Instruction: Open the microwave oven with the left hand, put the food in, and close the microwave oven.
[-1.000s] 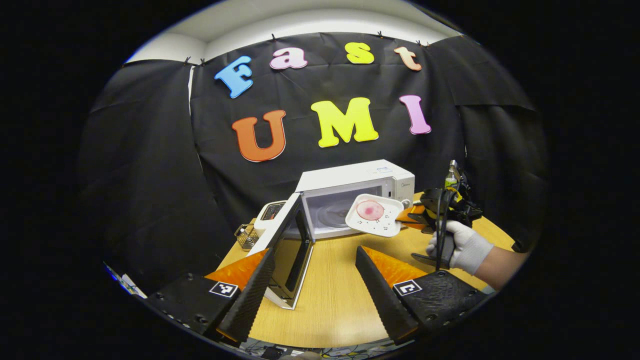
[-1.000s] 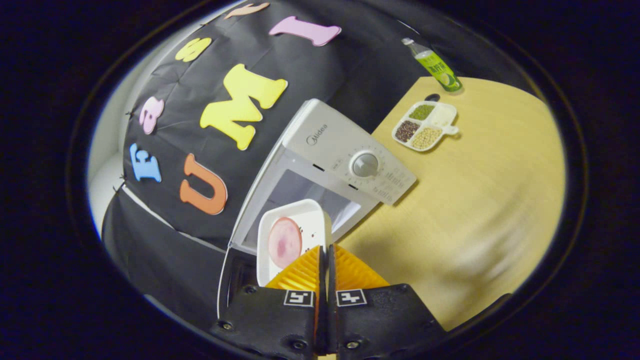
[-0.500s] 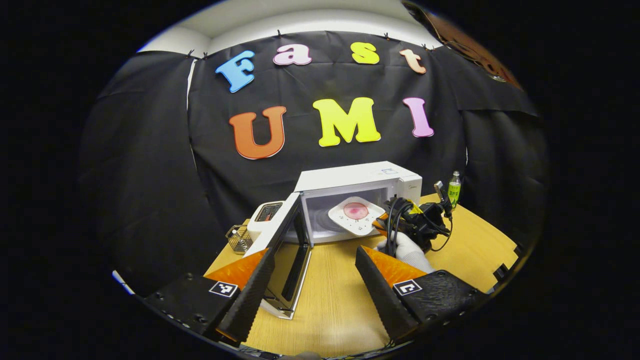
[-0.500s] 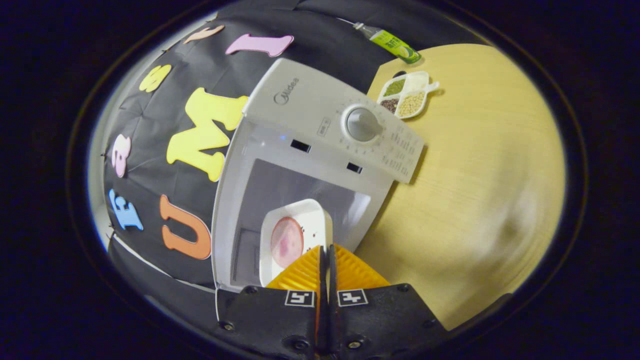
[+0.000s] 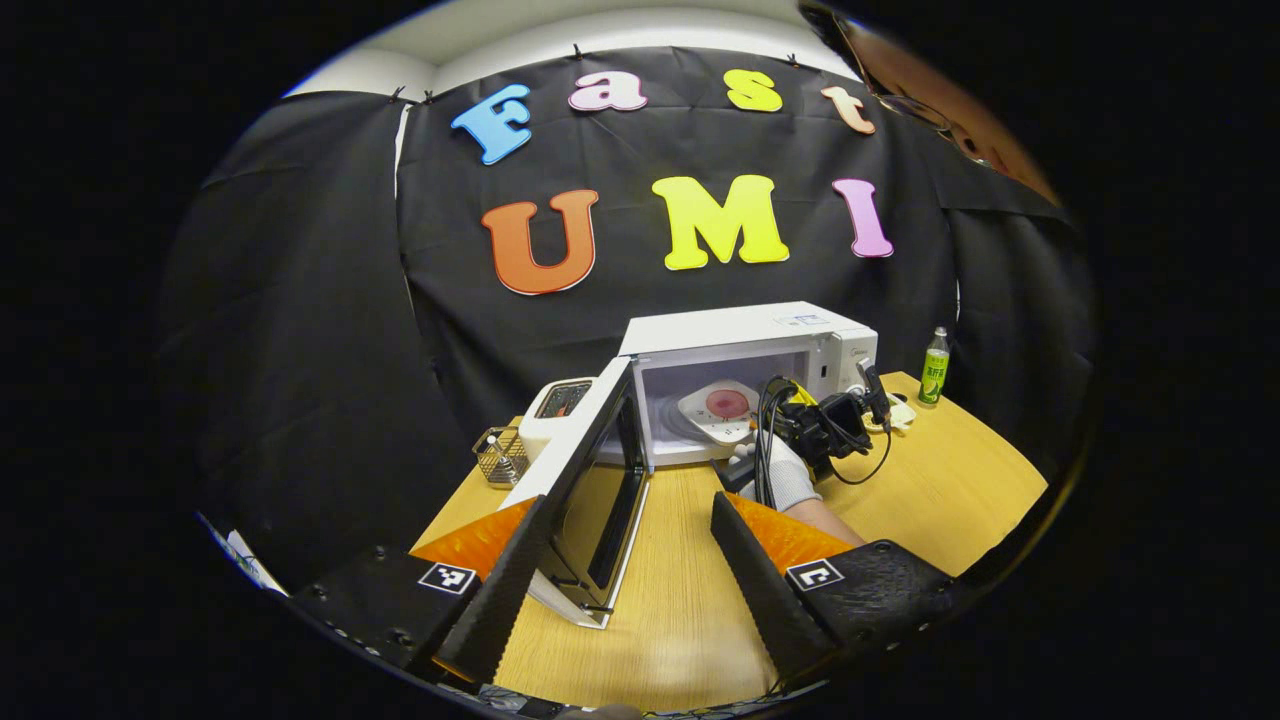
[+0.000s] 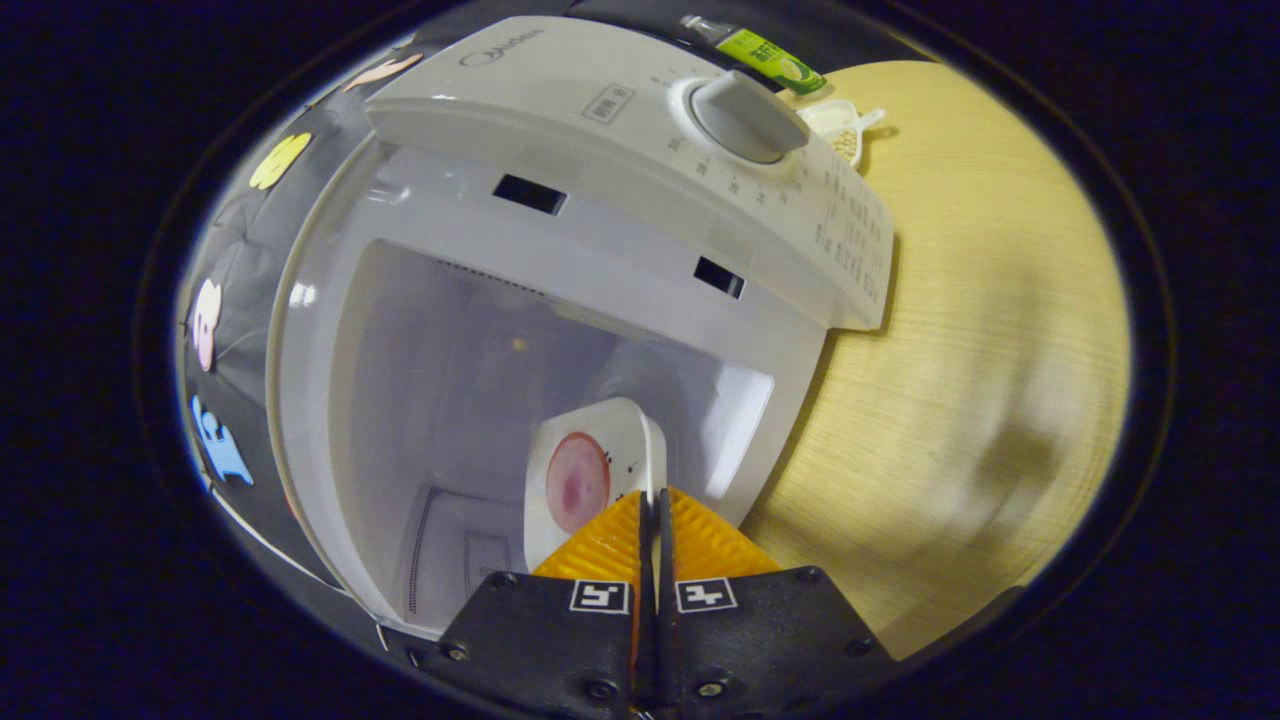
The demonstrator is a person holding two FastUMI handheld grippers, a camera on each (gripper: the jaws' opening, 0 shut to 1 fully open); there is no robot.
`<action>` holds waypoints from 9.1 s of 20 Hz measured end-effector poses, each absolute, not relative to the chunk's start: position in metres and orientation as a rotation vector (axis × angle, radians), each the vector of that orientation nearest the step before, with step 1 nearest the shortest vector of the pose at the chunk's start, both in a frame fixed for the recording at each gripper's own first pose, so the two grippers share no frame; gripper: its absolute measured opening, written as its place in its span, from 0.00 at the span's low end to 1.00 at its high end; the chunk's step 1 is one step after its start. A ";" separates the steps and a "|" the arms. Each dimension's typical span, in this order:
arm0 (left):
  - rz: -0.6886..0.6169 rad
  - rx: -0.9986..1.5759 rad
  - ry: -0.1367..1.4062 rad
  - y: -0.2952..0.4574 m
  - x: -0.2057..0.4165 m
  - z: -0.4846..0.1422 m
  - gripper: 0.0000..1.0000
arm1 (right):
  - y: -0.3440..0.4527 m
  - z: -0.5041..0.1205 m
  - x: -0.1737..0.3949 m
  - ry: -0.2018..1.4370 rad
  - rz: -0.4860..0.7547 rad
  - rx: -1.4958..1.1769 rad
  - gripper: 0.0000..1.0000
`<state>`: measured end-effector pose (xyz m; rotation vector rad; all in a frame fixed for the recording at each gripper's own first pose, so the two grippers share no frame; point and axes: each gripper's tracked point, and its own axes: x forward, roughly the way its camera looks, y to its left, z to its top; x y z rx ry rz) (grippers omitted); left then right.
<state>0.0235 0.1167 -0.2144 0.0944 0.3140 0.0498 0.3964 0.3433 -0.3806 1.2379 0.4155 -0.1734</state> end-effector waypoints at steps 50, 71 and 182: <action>0.063 0.056 0.109 0.181 0.034 -0.158 0.14 | 0.012 -0.112 0.093 0.269 -0.123 0.168 1.00; 0.148 -0.038 0.265 0.285 0.056 -0.293 0.00 | 0.017 -0.122 0.054 0.362 -0.143 0.179 0.92; -0.078 0.050 -0.040 0.033 0.026 -0.002 0.96 | 0.069 0.020 0.025 0.010 0.054 0.029 1.00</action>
